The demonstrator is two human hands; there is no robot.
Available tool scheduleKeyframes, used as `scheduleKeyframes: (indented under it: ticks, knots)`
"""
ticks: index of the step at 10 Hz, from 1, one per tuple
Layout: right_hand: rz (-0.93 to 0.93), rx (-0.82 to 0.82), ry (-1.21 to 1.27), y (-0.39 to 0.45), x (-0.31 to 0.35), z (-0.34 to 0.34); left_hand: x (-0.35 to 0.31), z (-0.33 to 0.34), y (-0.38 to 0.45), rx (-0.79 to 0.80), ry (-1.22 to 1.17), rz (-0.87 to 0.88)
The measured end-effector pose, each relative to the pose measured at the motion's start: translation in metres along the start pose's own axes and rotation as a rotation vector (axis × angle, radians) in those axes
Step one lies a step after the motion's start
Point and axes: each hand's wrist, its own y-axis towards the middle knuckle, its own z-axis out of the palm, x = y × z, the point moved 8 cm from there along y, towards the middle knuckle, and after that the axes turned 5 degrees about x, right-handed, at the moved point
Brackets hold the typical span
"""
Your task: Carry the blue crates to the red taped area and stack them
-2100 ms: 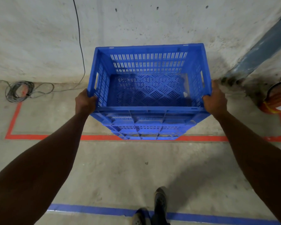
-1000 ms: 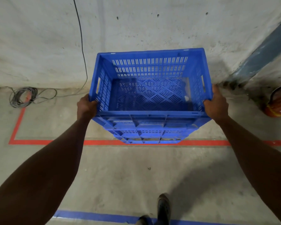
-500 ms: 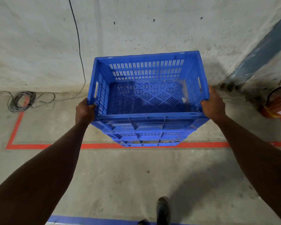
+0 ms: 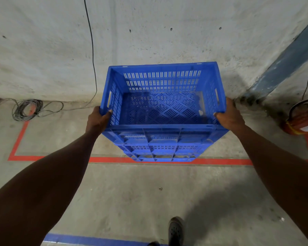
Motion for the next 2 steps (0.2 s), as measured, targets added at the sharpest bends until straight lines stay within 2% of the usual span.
scheduleKeyframes:
  ticks: [1, 2]
  knots:
    - [-0.020, 0.035, 0.056, -0.008, 0.011, -0.005, -0.013, -0.011, -0.015, -0.079, 0.042, 0.063]
    - [-0.092, 0.020, -0.052, -0.027, 0.027, -0.015, -0.046, -0.030, -0.044, -0.145, 0.100, 0.194]
